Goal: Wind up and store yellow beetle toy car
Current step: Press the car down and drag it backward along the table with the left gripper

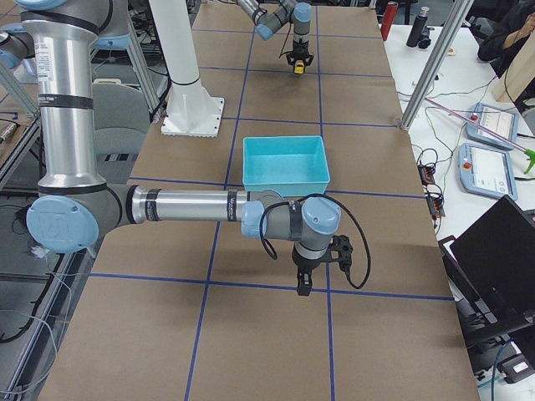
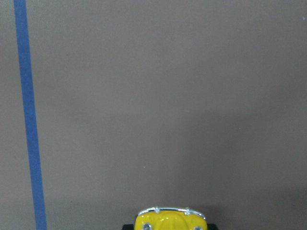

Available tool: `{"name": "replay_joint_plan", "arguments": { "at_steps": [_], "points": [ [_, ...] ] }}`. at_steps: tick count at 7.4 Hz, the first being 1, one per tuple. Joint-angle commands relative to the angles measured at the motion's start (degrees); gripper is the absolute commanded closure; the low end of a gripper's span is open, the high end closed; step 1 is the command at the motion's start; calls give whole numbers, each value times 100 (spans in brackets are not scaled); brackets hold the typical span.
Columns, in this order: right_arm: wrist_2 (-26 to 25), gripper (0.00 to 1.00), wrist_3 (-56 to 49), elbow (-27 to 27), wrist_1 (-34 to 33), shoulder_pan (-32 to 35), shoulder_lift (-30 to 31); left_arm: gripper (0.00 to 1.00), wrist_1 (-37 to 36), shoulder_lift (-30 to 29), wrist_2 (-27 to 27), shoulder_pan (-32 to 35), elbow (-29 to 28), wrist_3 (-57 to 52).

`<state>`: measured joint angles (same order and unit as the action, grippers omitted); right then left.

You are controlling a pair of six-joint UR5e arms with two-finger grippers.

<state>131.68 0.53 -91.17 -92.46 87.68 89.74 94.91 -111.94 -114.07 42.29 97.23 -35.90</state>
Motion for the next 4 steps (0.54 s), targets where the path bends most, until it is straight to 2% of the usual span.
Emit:
{"name": "replay_joint_plan", "arguments": {
  "at_steps": [1,4],
  "points": [
    [-2,0,0,2,0,-6,0,91,54,-56,-9,-28,-168,47],
    [-2,0,0,2,0,-6,0,91,45,-65,-299,-10,-187,57]
  ]
}}
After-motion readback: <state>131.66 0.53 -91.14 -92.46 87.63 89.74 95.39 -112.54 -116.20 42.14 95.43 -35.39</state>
